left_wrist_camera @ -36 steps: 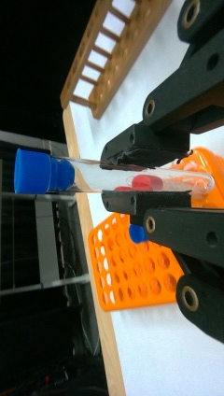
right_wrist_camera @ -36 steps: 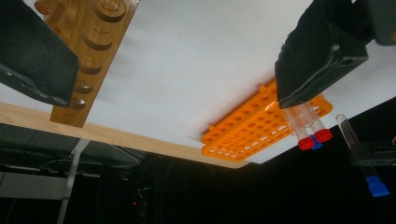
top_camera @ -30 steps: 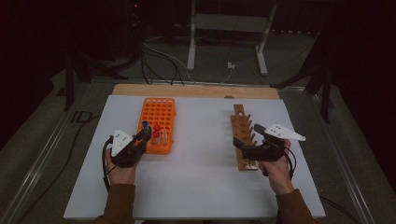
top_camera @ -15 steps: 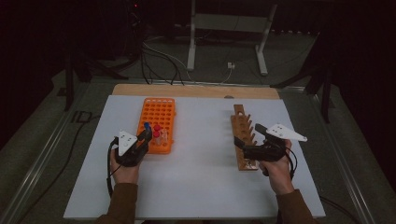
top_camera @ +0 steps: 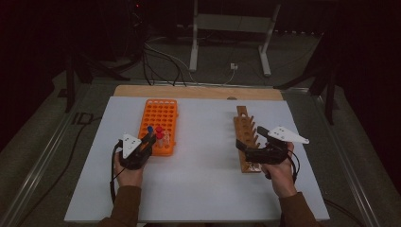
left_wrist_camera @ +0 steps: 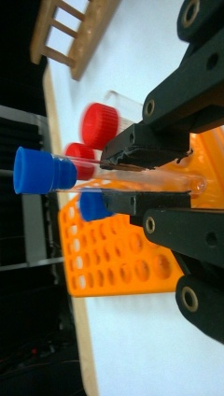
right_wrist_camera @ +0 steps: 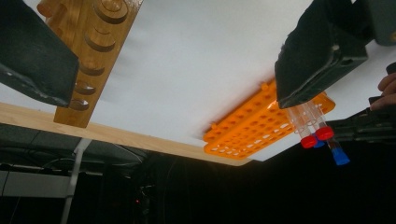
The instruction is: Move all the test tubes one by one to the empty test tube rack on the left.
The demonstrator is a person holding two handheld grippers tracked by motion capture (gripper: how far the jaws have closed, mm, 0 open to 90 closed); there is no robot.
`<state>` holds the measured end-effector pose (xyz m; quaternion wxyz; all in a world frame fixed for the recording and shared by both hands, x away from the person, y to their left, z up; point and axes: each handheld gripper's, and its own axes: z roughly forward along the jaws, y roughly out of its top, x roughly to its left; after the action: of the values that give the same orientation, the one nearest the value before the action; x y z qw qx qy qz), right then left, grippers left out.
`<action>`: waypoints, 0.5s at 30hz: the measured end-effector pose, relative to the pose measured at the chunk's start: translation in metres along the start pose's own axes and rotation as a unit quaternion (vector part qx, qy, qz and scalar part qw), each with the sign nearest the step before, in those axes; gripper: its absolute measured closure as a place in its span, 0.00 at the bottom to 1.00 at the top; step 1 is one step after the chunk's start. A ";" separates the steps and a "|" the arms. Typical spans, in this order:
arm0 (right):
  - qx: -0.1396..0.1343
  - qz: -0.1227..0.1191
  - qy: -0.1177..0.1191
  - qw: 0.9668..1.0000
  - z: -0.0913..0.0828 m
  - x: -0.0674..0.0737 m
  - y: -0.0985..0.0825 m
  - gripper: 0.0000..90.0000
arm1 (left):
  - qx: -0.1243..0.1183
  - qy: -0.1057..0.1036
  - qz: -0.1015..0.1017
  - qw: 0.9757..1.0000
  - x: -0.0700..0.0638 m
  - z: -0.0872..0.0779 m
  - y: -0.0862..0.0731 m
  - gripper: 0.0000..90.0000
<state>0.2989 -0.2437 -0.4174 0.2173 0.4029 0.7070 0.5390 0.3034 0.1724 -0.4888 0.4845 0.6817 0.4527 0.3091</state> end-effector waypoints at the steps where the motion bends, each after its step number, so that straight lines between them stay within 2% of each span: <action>1: 0.001 -0.001 0.000 1.000 0.000 0.000 0.000 0.00 | 0.007 -0.003 -0.002 1.000 0.000 0.001 -0.001 0.86; 7: 0.006 -0.002 -0.001 1.000 0.001 -0.001 -0.002 0.00 | 0.051 0.002 0.009 0.999 -0.002 0.006 -0.006 0.86; 15: 0.009 -0.001 -0.001 1.000 0.001 -0.001 -0.003 0.00 | 0.068 0.003 0.010 0.998 -0.002 0.006 -0.006 0.87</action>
<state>0.2992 -0.2444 -0.4206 0.2151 0.4046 0.7124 0.5315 0.3058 0.1685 -0.4969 0.4326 0.7170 0.4668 0.2843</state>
